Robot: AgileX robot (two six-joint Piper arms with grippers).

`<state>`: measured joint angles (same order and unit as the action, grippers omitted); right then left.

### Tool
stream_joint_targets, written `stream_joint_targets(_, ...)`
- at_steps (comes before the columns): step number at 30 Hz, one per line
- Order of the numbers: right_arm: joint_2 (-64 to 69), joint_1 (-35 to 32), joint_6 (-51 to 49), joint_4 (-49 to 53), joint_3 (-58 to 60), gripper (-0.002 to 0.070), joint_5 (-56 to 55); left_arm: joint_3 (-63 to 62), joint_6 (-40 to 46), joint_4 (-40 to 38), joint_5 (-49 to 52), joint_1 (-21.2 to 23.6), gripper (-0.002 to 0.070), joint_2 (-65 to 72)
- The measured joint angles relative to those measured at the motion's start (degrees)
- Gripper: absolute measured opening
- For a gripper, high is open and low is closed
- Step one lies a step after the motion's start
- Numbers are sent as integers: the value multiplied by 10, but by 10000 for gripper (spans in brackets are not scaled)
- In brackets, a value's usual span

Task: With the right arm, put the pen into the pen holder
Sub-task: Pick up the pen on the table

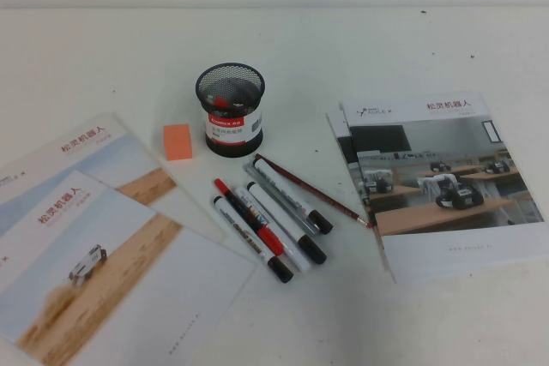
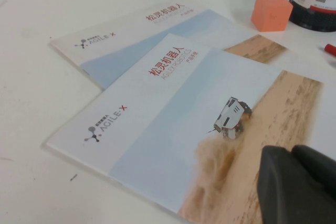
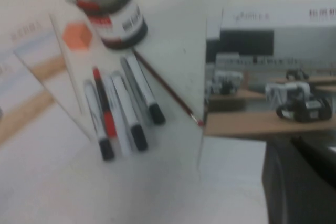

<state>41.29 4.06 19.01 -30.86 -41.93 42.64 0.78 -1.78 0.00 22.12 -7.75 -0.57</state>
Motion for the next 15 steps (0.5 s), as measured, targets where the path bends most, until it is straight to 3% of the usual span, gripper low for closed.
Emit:
stream_joint_targets(8,216,27,13,82,-168,-20,128,0,0,0,0,0,-1,0)
stream_joint_targets(15,359,174,-107,275,-262,-20,171,0,0,0,0,0,-1,0)
